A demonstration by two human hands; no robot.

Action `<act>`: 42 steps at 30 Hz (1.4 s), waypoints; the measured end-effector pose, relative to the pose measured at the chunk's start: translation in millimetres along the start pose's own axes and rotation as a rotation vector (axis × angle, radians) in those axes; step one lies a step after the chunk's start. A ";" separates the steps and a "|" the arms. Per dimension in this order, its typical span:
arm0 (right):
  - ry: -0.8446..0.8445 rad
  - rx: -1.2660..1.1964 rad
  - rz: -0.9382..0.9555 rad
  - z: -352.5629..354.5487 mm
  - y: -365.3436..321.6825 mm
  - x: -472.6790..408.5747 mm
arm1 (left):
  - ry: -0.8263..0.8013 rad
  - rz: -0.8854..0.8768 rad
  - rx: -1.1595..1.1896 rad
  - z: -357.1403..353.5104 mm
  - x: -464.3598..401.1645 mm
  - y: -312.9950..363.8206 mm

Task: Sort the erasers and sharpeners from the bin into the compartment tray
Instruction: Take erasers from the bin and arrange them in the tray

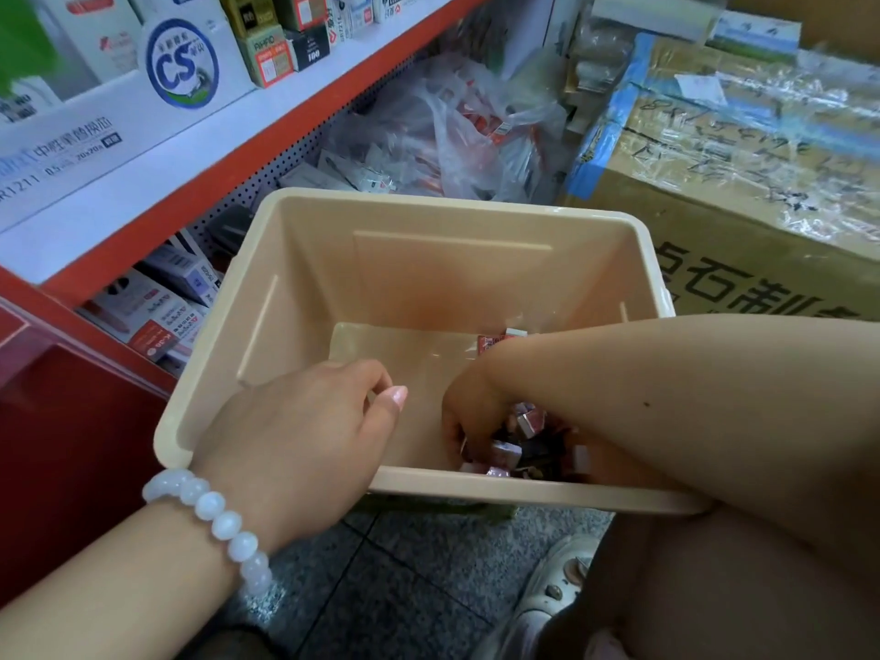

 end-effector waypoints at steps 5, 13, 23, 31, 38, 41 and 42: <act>-0.140 -0.308 -0.037 -14.0 4.9 8.9 | -0.004 0.024 -0.004 1.3 -0.1 0.9; 0.066 -0.762 0.145 52.6 -15.1 64.0 | -0.017 0.279 0.453 -6.1 -15.6 -30.8; 0.357 -0.999 0.275 119.6 -20.9 152.1 | -0.395 0.515 1.719 -46.6 -45.7 16.4; 0.317 -0.033 -0.140 86.1 22.1 89.6 | -0.444 0.569 1.561 -64.3 -55.9 10.6; 0.303 0.575 -0.224 59.1 32.8 39.5 | -0.439 0.553 1.587 -64.6 -62.0 7.7; 0.224 0.686 -0.267 50.0 38.1 28.4 | -0.437 0.552 1.578 -64.3 -62.2 6.0; 0.209 0.710 -0.283 49.3 39.9 25.6 | -0.437 0.549 1.576 -64.8 -62.2 5.1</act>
Point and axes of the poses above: each hand's wrist, its own x-axis away from the middle knuckle, its own z-axis out of the back of the hand, y = z × x, the point moved 10 cm from there along -x, towards the middle knuckle, and after that the axes turned 2 degrees about x, right-handed, at the moved point
